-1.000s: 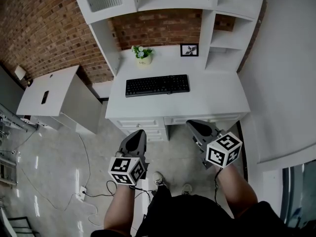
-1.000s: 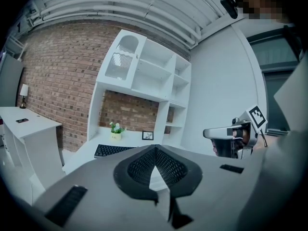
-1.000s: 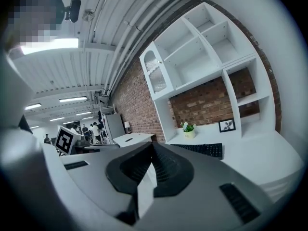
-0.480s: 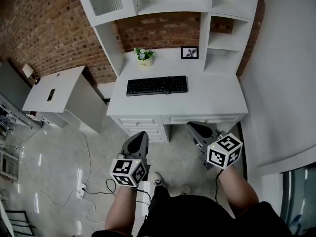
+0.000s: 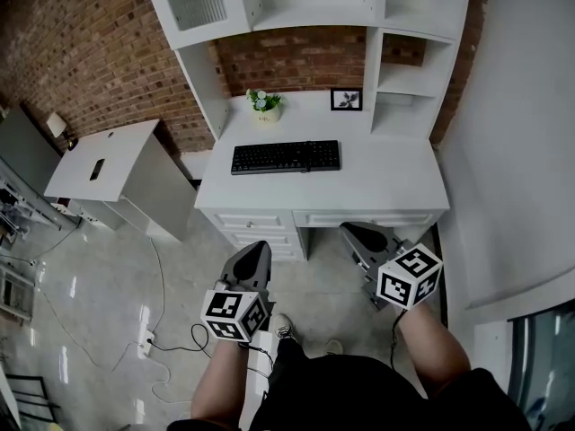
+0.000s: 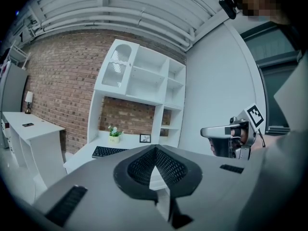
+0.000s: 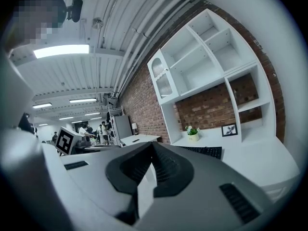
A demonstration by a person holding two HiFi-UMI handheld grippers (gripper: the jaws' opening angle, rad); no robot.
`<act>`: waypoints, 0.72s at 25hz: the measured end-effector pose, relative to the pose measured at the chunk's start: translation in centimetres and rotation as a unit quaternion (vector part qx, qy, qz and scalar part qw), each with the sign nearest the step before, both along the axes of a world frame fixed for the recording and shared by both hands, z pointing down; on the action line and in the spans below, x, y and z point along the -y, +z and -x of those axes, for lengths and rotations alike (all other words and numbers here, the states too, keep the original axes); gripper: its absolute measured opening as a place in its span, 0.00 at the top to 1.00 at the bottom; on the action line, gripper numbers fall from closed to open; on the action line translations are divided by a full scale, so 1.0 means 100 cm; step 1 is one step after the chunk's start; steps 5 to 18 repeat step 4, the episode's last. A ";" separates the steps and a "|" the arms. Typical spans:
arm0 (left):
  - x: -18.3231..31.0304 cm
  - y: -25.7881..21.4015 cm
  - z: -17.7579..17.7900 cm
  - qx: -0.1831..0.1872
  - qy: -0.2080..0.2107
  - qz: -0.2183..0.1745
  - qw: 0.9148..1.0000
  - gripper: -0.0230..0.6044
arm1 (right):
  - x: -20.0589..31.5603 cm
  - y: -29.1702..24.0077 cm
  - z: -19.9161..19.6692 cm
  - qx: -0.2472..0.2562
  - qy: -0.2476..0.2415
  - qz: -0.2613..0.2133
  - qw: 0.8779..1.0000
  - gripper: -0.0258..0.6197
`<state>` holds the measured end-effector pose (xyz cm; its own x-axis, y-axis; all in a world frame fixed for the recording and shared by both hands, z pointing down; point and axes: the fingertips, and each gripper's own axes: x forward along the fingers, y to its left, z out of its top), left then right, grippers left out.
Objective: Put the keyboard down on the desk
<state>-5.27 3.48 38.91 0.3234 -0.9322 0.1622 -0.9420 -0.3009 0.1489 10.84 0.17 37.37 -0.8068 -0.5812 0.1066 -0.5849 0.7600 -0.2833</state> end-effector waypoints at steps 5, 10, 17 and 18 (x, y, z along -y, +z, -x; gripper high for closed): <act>0.000 -0.001 -0.002 0.002 -0.002 -0.003 1.000 0.93 | -0.001 0.000 -0.001 0.000 -0.004 -0.002 1.000 0.93; 0.000 -0.001 -0.002 0.002 -0.002 -0.003 1.000 0.93 | -0.001 0.000 -0.001 0.000 -0.004 -0.002 1.000 0.93; 0.000 -0.001 -0.002 0.002 -0.002 -0.003 1.000 0.93 | -0.001 0.000 -0.001 0.000 -0.004 -0.002 1.000 0.93; 0.000 -0.001 -0.002 0.002 -0.002 -0.003 1.000 0.93 | -0.001 0.000 -0.001 0.000 -0.004 -0.002 1.000 0.93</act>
